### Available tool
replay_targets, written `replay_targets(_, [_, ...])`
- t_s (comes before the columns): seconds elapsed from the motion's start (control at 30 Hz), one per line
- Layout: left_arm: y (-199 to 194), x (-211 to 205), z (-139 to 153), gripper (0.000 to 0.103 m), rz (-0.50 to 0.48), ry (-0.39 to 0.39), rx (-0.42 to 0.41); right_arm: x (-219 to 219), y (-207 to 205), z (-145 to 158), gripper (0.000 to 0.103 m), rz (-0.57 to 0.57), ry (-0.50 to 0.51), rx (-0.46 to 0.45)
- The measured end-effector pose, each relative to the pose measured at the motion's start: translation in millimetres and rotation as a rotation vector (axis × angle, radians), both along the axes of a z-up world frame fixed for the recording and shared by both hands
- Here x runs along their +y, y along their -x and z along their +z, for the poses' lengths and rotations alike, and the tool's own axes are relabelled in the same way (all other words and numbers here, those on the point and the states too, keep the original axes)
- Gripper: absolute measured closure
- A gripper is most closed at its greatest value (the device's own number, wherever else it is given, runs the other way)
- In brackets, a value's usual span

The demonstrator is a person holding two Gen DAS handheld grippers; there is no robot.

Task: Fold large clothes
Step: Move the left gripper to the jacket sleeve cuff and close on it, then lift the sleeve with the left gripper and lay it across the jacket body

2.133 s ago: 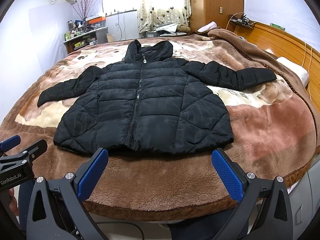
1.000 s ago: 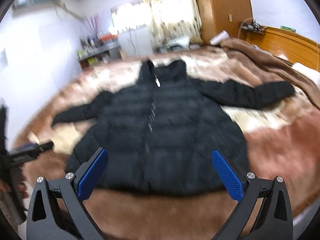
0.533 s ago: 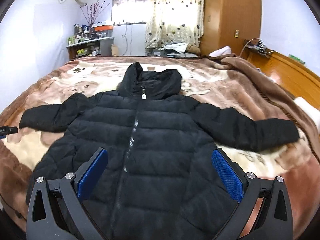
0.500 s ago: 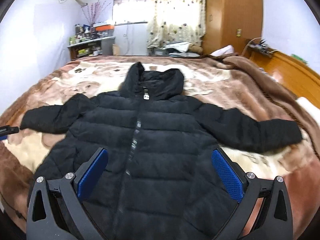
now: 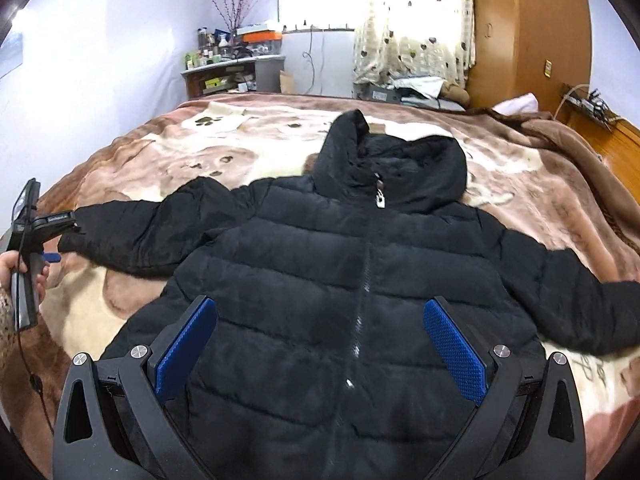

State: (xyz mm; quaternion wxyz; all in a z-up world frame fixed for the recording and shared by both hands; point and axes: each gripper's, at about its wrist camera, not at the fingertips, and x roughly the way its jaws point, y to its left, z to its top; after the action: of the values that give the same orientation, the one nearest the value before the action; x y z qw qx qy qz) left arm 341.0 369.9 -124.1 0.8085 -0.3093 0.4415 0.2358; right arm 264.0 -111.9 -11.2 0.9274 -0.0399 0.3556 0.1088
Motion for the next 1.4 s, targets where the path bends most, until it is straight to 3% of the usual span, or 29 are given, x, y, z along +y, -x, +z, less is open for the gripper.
replay_targets(0.17, [-11.2, 8.1, -17.5, 0.006, 0.034, 0.048, 0.003, 8.3, -13.5, -4.4, 0.0, 0.012, -0.016, 0.01])
replay_targets(0.27, [-13.6, 12.6, -22.0, 0.017, 0.08, 0.066, -0.013, 9.7, -17.9, -8.6, 0.0, 0.004, -0.008, 0.017])
replay_targets(0.53, [-26.1, -4.3, -2.2, 0.085, 0.041, -0.003, -0.067, 8.1, -24.1, -15.1, 0.0, -0.023, -0.001, 0.037])
replay_targets(0.73, [-30.6, -36.9, 48.1, 0.088, -0.053, -0.133, -0.164, 1.3, -20.9, -3.1, 0.0, -0.039, 0.003, 0.001])
replay_targets(0.87, [-30.8, -78.5, 88.3, 0.088, -0.182, -0.23, -0.232, -3.9, -18.2, 5.6, 0.003, -0.046, 0.006, -0.023])
replay_targets(1.03, [-40.7, -136.3, 126.0, 0.088, -0.339, -0.257, -0.308, -17.2, -19.4, 10.2, 0.006, -0.07, 0.001, -0.007])
replay_targets(1.23, [-48.5, -213.7, 150.4, 0.088, -0.517, -0.341, -0.354, -33.0, -18.0, 15.4, 0.006, -0.137, 0.068, -0.03])
replay_targets(1.33, [-50.5, -255.4, 154.5, 0.088, -0.615, -0.332, -0.369, -40.3, -14.4, 18.1, 0.006, -0.208, 0.152, -0.077])
replay_targets(1.4, [-50.0, -279.7, 155.1, 0.088, -0.655, -0.337, -0.383, -48.1, -13.3, 19.9, 0.006, -0.21, 0.141, -0.085])
